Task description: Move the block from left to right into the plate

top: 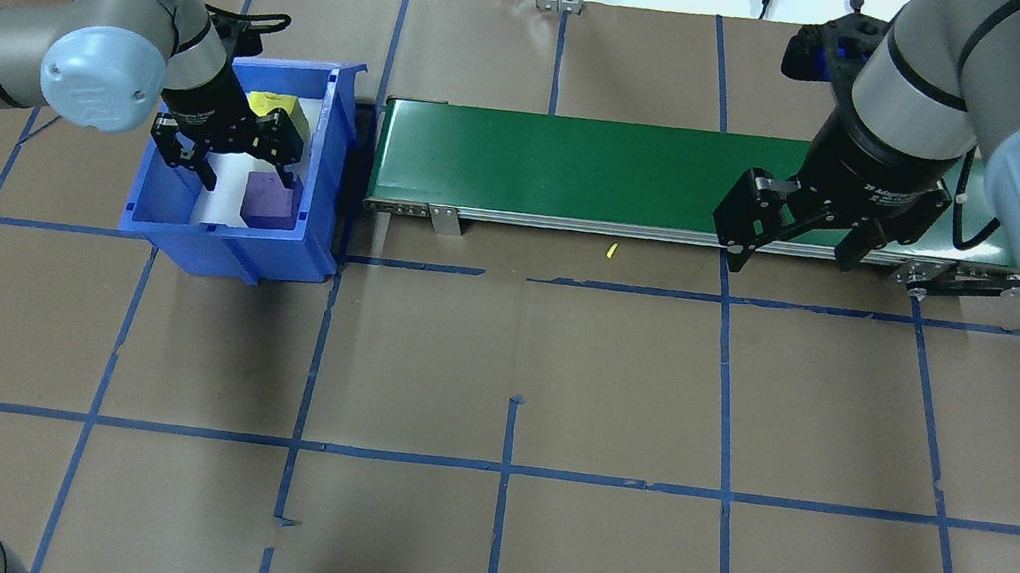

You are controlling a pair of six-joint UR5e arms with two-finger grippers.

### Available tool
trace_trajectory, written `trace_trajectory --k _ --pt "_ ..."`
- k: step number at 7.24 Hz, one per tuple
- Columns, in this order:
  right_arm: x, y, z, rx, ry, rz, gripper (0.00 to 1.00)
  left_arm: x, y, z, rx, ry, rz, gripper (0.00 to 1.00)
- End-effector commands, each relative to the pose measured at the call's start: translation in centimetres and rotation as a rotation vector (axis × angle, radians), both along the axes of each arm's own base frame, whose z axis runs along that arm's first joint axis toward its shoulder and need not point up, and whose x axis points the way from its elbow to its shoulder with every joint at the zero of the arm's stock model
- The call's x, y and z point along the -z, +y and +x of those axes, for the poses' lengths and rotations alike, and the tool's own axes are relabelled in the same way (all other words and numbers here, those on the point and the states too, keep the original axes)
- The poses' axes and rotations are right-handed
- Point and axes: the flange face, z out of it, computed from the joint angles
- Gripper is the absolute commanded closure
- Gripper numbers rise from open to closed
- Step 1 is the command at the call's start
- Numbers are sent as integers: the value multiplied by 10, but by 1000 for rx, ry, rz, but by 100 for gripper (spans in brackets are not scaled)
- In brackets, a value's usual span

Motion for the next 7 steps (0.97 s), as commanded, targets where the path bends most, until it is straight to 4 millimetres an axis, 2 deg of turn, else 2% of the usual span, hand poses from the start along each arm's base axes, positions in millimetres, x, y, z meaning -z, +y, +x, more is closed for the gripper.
trace_trajectory --k 1,3,6,7 --pt "1 -1 -4 -33 21 -1 0 -1 -2 5 29 16 -9 0" --pt "1 -1 -6 -44 41 -1 0 9 2 4 59 66 -1 0" --pt "1 -1 -7 -44 42 -1 0 6 -1 1 56 91 -13 0" --pt "1 -1 -6 -44 41 -1 0 13 1 -1 53 109 -2 0"
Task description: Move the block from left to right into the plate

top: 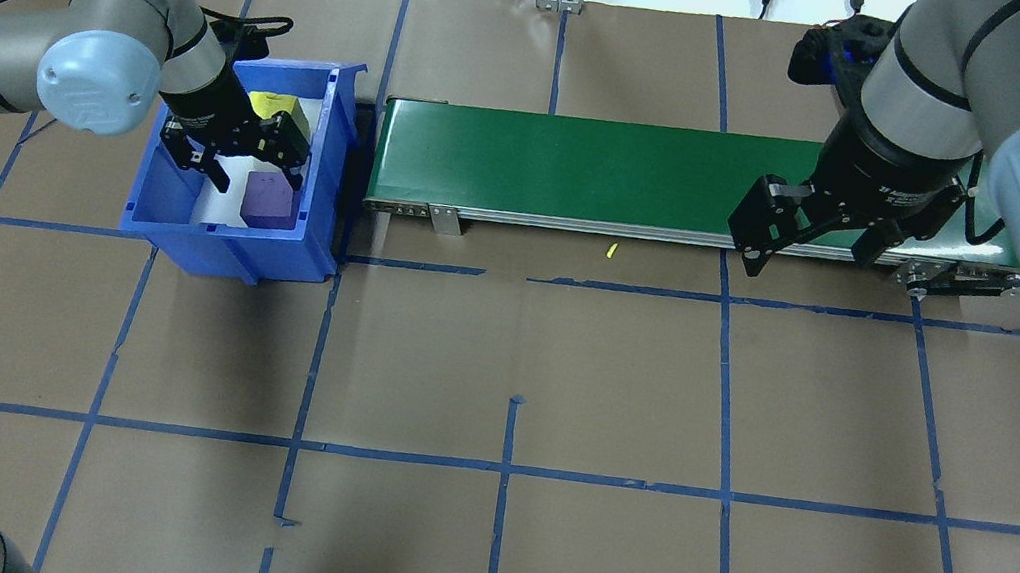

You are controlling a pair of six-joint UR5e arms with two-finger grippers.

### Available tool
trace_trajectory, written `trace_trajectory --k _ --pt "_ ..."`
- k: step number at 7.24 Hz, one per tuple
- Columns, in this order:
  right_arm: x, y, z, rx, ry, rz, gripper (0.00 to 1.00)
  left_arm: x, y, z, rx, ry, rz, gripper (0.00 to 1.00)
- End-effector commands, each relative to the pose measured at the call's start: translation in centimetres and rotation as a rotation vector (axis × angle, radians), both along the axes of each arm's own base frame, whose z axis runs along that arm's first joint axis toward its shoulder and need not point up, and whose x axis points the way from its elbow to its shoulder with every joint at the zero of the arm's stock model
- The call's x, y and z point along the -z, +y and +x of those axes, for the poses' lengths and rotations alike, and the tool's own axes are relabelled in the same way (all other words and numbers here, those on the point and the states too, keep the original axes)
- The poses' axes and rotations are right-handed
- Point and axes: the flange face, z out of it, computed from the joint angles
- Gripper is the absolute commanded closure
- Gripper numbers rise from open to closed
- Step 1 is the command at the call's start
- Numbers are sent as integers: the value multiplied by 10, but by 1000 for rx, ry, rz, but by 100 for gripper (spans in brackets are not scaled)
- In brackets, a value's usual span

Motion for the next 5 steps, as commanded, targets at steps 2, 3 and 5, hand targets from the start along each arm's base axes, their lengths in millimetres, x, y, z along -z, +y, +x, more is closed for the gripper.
trace_trajectory --k 2,3,5 --pt "0 0 0 0 -2 2 0 9 1 -3 -3 33 12 0" --pt "0 0 0 0 -2 2 0 10 1 -3 -1 34 13 2" --pt "0 0 0 0 -2 2 0 9 0 -3 41 38 5 29"
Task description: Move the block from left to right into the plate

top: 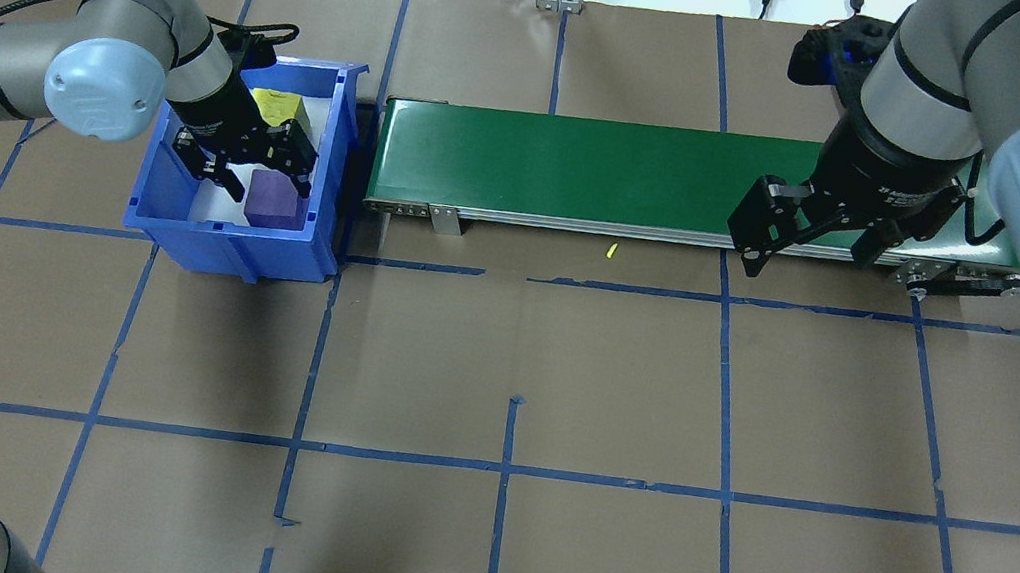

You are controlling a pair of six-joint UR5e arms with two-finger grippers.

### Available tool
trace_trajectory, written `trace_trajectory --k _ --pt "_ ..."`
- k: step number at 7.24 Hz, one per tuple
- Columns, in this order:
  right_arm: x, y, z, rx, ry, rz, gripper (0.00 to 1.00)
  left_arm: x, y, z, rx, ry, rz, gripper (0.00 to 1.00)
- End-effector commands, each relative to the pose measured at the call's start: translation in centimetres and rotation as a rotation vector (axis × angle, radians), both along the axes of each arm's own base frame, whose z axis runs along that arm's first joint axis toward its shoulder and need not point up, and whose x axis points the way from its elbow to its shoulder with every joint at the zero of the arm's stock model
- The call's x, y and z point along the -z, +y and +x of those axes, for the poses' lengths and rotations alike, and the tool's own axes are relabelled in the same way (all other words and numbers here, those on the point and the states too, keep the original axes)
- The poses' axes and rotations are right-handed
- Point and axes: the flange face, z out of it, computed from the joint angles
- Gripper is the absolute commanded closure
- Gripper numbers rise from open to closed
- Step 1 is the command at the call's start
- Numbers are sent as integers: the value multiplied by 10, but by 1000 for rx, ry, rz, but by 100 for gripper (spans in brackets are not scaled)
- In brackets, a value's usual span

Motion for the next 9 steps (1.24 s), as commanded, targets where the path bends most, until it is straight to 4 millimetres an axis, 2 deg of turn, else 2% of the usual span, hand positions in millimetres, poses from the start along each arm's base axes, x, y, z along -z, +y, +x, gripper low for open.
trace_trajectory --k 1,2,4,5,6,7,8,9 --pt "0 0 0 0 0 0 0 -5 -4 1 68 8 -23 52" --pt "0 0 0 0 0 0 0 -8 -6 3 78 6 -32 61" --pt "0 0 0 0 0 0 0 -20 -7 5 72 -2 -52 65" --pt "0 0 0 0 0 0 0 -36 -9 7 68 -17 -71 65" --pt "1 0 0 0 0 2 0 -64 -9 8 62 -37 -92 65" --pt "0 0 0 0 -2 0 0 -104 -8 9 44 -54 -114 65" --pt "0 0 0 0 -2 0 0 -133 -9 9 27 -61 -137 65" --pt "0 0 0 0 -2 0 0 -154 -15 6 21 -61 -178 65"
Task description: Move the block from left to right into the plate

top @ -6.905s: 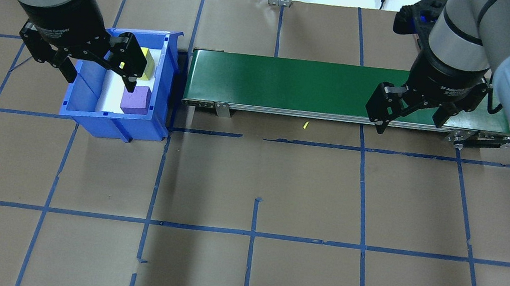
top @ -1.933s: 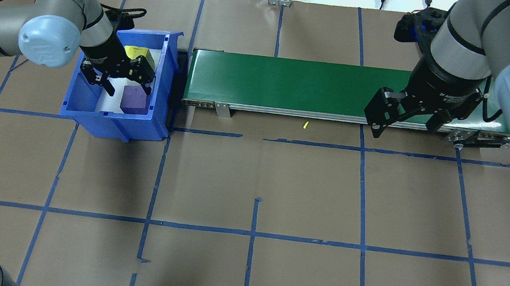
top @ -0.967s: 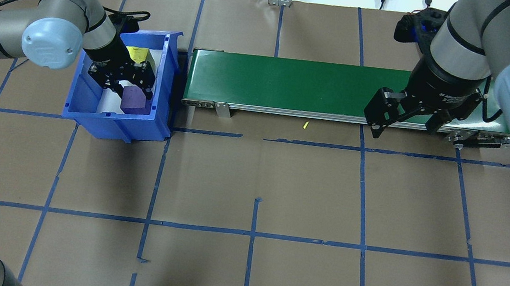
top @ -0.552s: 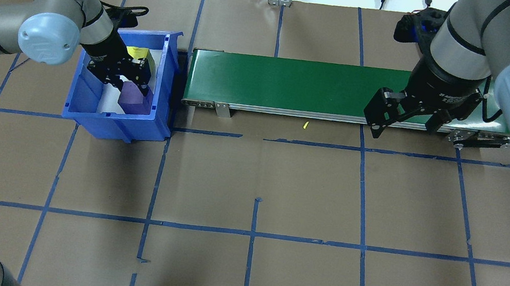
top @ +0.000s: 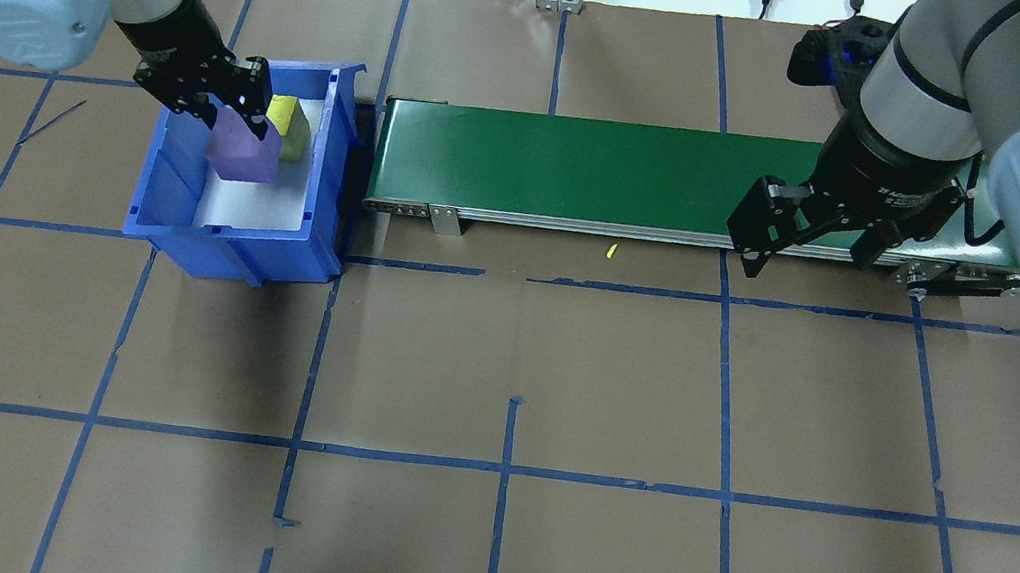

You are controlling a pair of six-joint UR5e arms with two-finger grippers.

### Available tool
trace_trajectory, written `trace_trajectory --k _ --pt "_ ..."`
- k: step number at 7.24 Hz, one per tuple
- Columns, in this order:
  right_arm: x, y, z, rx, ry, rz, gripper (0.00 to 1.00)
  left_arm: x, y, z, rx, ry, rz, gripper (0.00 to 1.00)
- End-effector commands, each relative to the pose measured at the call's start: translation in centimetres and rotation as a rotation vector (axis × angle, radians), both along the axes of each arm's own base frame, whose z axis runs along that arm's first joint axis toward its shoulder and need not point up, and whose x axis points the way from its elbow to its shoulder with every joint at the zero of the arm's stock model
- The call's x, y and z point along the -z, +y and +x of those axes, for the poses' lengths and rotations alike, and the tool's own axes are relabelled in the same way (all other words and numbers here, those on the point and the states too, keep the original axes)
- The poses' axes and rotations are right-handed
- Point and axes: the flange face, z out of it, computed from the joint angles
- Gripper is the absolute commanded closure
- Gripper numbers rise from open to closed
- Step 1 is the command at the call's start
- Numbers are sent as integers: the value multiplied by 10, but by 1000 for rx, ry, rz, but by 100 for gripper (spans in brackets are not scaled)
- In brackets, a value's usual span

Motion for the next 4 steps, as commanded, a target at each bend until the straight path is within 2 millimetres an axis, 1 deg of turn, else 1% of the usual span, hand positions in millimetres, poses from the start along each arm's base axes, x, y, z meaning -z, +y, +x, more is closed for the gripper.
trace_trajectory --k 1,2,3,4 --pt "1 0 0 0 0 1 0 -43 -9 -11 -69 5 -64 65" --pt "1 0 0 0 0 1 0 -46 -9 -36 -100 66 -71 65" --pt "0 0 0 0 0 0 0 -47 -8 -72 -129 85 -68 65" --pt "0 0 0 0 1 0 0 -38 -12 -108 -133 91 -94 65"
